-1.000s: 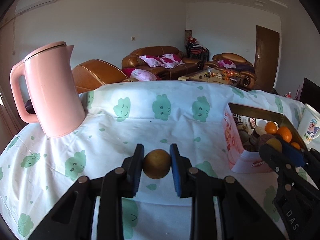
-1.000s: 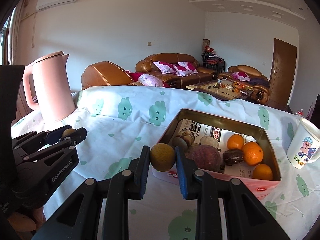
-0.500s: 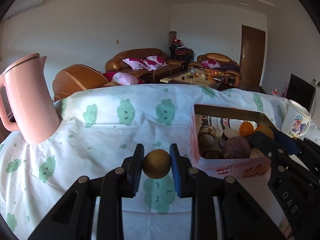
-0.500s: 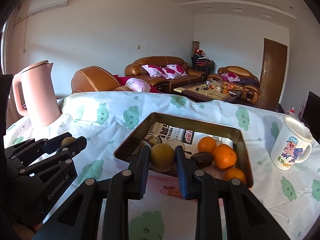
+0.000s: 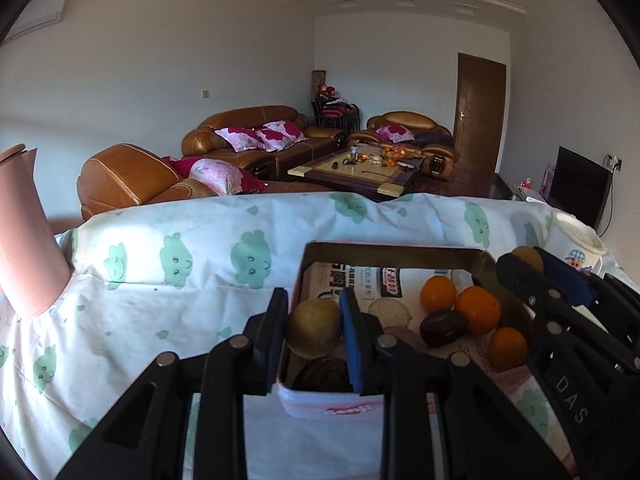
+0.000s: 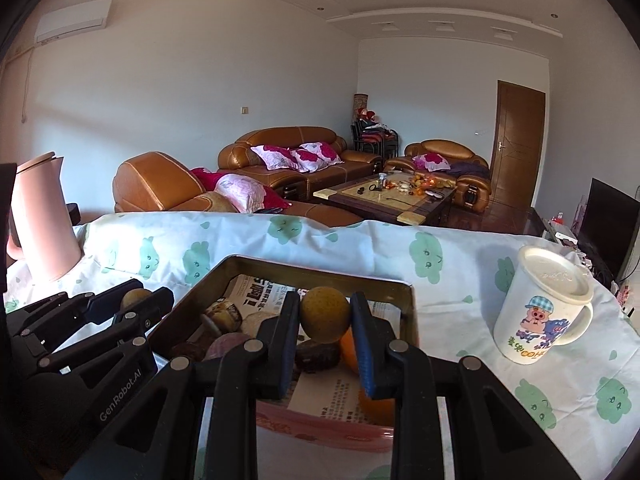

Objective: Organize fruits
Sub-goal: 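Carry both small brown fruits toward the tin tray with both grippers, then lower both small brown fruits into the tray and open both grippers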

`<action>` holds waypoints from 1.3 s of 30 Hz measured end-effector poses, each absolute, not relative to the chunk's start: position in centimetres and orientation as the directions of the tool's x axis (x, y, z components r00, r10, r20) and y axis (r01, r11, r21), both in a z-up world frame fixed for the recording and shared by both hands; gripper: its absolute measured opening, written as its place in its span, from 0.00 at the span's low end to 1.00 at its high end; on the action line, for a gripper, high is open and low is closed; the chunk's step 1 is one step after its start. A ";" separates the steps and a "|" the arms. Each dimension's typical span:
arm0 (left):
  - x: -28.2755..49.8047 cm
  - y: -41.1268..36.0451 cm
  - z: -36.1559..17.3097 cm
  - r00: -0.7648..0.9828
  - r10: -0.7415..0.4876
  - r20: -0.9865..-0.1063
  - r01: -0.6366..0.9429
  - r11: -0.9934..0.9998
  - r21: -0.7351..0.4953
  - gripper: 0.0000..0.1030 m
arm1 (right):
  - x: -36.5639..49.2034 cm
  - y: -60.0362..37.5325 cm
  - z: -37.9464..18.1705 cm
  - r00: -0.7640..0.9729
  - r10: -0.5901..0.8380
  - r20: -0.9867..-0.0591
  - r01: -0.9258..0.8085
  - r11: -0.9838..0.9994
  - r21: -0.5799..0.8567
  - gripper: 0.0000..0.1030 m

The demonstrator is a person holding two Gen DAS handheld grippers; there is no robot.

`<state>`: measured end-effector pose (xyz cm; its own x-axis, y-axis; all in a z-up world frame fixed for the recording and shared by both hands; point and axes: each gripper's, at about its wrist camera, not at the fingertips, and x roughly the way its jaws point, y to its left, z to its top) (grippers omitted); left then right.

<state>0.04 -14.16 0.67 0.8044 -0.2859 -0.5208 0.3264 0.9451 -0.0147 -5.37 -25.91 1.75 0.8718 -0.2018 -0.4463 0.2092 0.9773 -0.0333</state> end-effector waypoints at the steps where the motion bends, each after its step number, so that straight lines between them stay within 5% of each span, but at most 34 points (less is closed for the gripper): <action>1: 0.1 -14.7 0.7 0.802 -0.293 -0.520 0.334 0.942 -0.014 0.27 | -5.3 -26.4 1.8 0.870 -0.211 -0.445 0.222 0.975 -0.029 0.27; 24: 4.0 -18.4 0.2 0.753 -0.370 -0.544 0.396 0.915 -0.075 0.27 | -3.4 -30.1 1.6 0.842 -0.317 -0.436 0.336 0.941 -0.035 0.27; 39: 4.8 -18.4 -1.1 0.765 -0.274 -0.583 0.342 0.940 0.007 0.27 | 0.7 -30.2 -1.0 0.788 -0.178 -0.589 0.248 0.968 0.039 0.27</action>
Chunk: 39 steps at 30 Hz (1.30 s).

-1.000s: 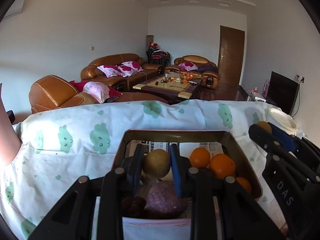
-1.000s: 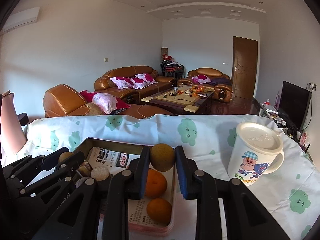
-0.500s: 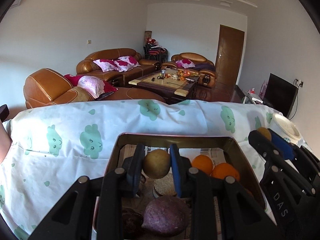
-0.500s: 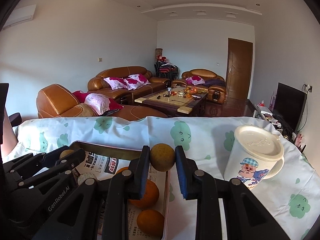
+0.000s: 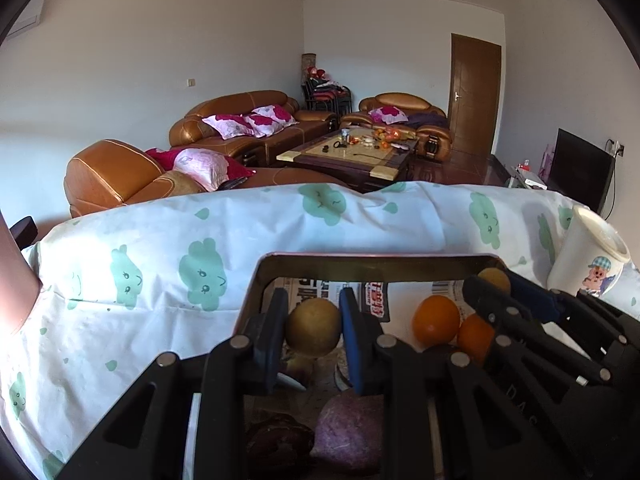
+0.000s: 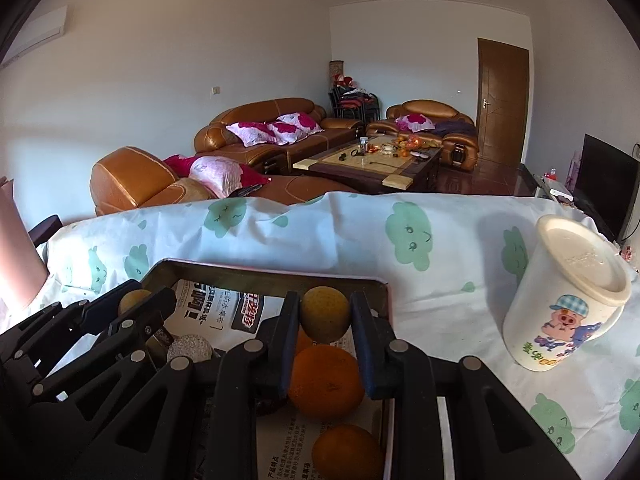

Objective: Organize fruits
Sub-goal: 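Lower both small brown fruits into the tray and open both grippers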

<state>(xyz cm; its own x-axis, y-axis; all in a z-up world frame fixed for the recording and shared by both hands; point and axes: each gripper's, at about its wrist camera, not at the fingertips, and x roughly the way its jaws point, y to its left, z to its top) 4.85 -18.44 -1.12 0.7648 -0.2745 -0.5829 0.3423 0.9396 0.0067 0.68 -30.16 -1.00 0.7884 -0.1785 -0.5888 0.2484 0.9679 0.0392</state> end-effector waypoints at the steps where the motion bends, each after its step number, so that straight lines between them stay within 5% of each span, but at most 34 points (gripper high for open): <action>1: 4.9 -18.4 -1.3 0.761 -0.272 -0.589 0.341 0.940 0.006 0.27 | 1.1 -30.2 -1.3 0.777 -0.162 -0.609 0.237 0.971 0.045 0.27; 33: 5.2 -18.0 -2.0 0.733 -0.252 -0.632 0.322 0.947 -0.003 0.27 | 1.8 -29.6 -2.1 0.757 -0.018 -0.653 0.108 0.989 0.098 0.28; 39: 4.7 -17.9 -1.7 0.745 -0.259 -0.615 0.322 0.947 -0.009 0.33 | 1.4 -29.6 -1.9 0.762 -0.012 -0.648 0.100 0.990 0.099 0.30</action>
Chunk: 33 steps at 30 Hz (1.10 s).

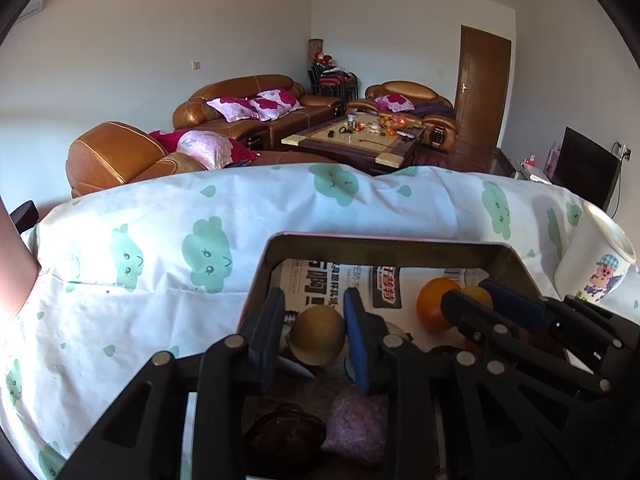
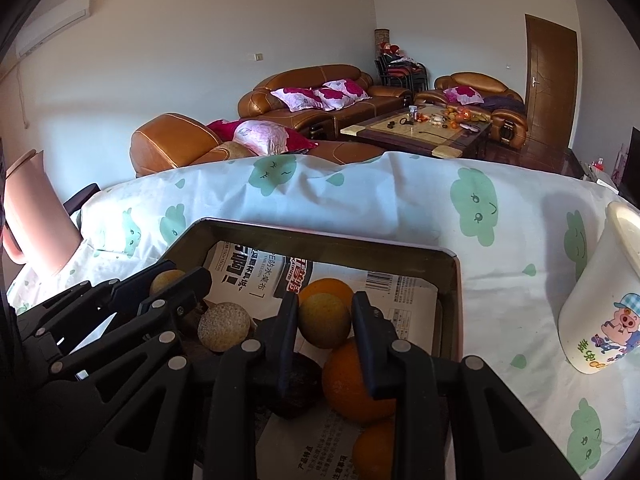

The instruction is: Organize fruits

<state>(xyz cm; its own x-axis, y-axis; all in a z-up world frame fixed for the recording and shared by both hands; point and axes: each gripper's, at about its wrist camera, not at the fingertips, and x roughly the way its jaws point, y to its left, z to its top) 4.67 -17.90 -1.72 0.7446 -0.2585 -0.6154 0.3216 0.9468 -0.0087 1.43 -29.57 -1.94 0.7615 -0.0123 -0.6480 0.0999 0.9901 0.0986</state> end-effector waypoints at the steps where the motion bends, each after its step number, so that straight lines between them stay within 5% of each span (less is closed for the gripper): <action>1: 4.4 -17.8 -1.6 0.754 -0.255 -0.605 0.317 0.949 -0.006 0.38 | 1.3 -29.5 -1.8 0.765 -0.018 -0.644 0.101 0.991 0.092 0.30; 8: 2.7 -16.3 0.0 0.837 -0.175 -0.519 0.225 0.974 0.034 0.79 | 0.1 -30.6 -0.5 0.811 -0.018 -0.585 0.111 0.986 0.124 0.34; 12: 2.2 -14.3 0.6 0.867 -0.127 -0.481 0.158 0.987 0.026 0.99 | -0.4 -31.4 -0.3 0.834 -0.004 -0.552 0.126 0.975 0.182 0.55; 16: 1.9 -12.6 1.0 0.860 -0.154 -0.486 0.169 0.986 -0.015 1.00 | -1.1 -31.9 0.1 0.865 0.025 -0.502 0.116 0.962 0.248 0.75; 33: -2.3 -10.9 0.6 0.902 -0.116 -0.415 0.147 0.988 0.044 1.00 | -7.8 -27.9 1.6 0.924 -0.259 -0.282 0.297 0.950 0.100 0.75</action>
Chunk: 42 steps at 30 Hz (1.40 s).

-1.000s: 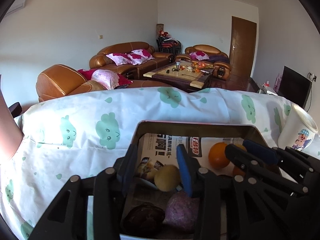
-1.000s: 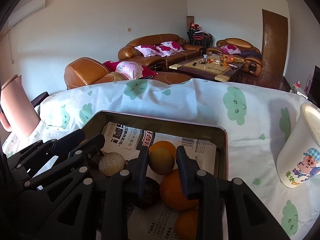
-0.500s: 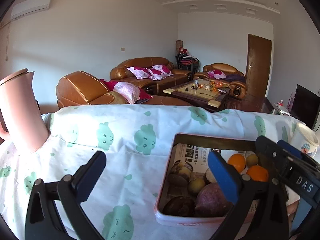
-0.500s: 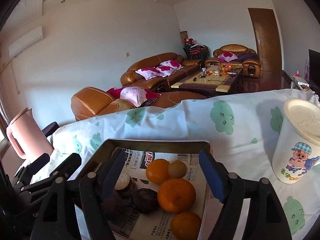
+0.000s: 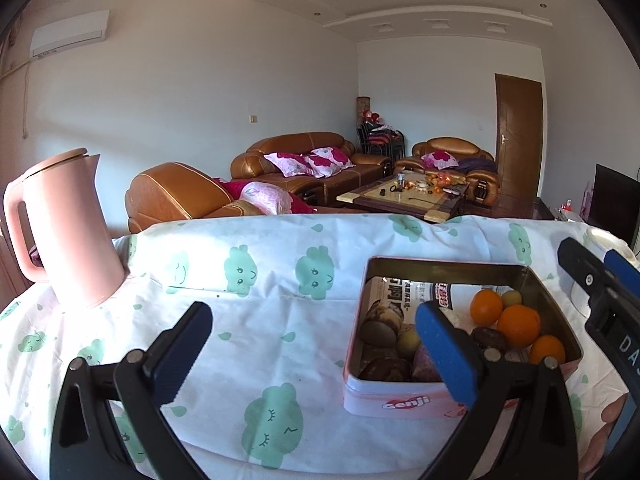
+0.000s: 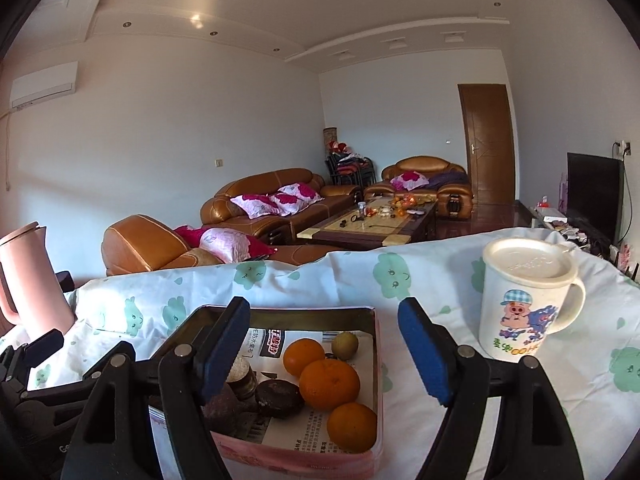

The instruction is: Organize fruits

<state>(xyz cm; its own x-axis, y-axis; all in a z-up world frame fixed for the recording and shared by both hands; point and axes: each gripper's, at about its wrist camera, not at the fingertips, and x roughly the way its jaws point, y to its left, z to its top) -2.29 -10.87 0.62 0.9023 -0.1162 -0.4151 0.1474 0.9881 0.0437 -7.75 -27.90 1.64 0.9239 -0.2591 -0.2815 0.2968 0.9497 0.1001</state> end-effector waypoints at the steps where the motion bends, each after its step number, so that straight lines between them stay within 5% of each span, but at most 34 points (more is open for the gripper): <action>1: -2.5 -10.8 0.7 0.905 -0.114 -0.410 0.145 0.988 0.045 1.00 | -8.1 -27.7 1.7 0.924 -0.267 -0.273 0.301 0.949 0.092 0.76; 42: -3.3 -11.0 0.9 0.907 -0.114 -0.405 0.148 0.987 0.055 1.00 | -9.2 -27.2 1.7 0.918 -0.295 -0.263 0.326 0.942 0.082 0.76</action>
